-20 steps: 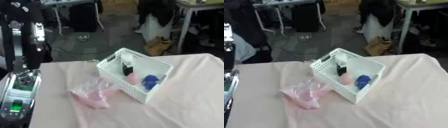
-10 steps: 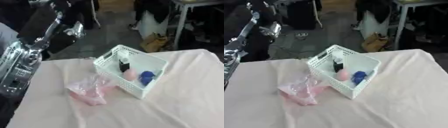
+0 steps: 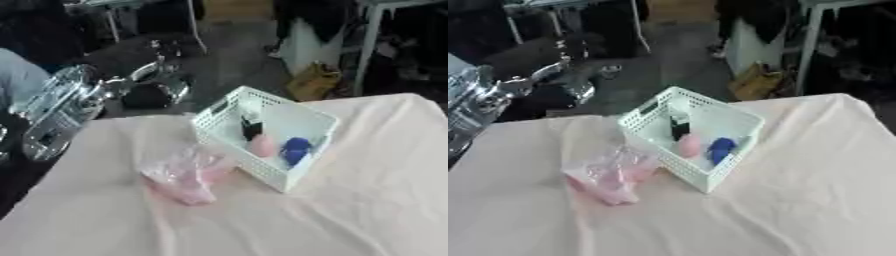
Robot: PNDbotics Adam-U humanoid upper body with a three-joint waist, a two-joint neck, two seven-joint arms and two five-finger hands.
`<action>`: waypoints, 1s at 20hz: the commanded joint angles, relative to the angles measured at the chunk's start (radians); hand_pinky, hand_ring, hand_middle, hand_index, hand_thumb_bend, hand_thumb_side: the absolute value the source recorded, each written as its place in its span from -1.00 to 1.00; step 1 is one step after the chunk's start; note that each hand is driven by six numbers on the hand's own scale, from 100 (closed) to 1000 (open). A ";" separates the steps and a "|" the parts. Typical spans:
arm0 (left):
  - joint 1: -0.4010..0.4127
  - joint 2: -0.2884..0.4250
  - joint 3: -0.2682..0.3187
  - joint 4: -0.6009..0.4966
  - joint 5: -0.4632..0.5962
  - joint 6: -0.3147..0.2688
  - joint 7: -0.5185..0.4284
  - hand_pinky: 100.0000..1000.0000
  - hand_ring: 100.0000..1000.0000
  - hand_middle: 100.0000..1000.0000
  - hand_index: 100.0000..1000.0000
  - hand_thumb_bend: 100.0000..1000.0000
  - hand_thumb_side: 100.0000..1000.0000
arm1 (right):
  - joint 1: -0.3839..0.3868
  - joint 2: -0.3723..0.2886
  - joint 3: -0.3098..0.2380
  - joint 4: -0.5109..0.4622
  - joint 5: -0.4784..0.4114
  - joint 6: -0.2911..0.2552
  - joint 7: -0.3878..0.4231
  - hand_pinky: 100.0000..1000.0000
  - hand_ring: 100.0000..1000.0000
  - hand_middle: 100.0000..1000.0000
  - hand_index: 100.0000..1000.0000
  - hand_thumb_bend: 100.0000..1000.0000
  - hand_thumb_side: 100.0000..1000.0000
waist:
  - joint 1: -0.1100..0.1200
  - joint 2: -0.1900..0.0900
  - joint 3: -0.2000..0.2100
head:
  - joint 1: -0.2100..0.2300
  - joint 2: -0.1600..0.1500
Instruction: Pick up objects on the table and place them in the box.
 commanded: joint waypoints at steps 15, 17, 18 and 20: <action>-0.141 -0.174 -0.143 0.435 0.103 0.025 -0.124 1.00 1.00 1.00 1.00 -0.19 0.66 | -0.011 -0.017 0.011 -0.015 -0.012 0.027 0.018 0.61 0.75 0.46 0.49 -1.00 0.42 | 0.017 -0.035 -0.016 | 0.054 0.024; -0.144 -0.191 -0.147 0.468 0.102 0.005 -0.137 1.00 1.00 1.00 1.00 -0.13 0.64 | -0.013 -0.015 0.013 -0.015 -0.013 0.030 0.021 0.61 0.75 0.46 0.49 -1.00 0.37 | 0.017 -0.034 -0.018 | 0.056 0.022; -0.148 -0.197 -0.146 0.482 0.097 0.002 -0.149 1.00 1.00 1.00 1.00 -0.13 0.65 | -0.013 -0.014 0.014 -0.015 -0.014 0.031 0.022 0.61 0.75 0.46 0.49 -1.00 0.41 | 0.017 -0.034 -0.019 | 0.057 0.021; -0.151 -0.205 -0.146 0.504 0.089 0.005 -0.187 1.00 1.00 1.00 1.00 -0.14 0.63 | -0.014 -0.014 0.015 -0.015 -0.015 0.032 0.024 0.61 0.75 0.46 0.49 -1.00 0.41 | 0.017 -0.034 -0.020 | 0.058 0.021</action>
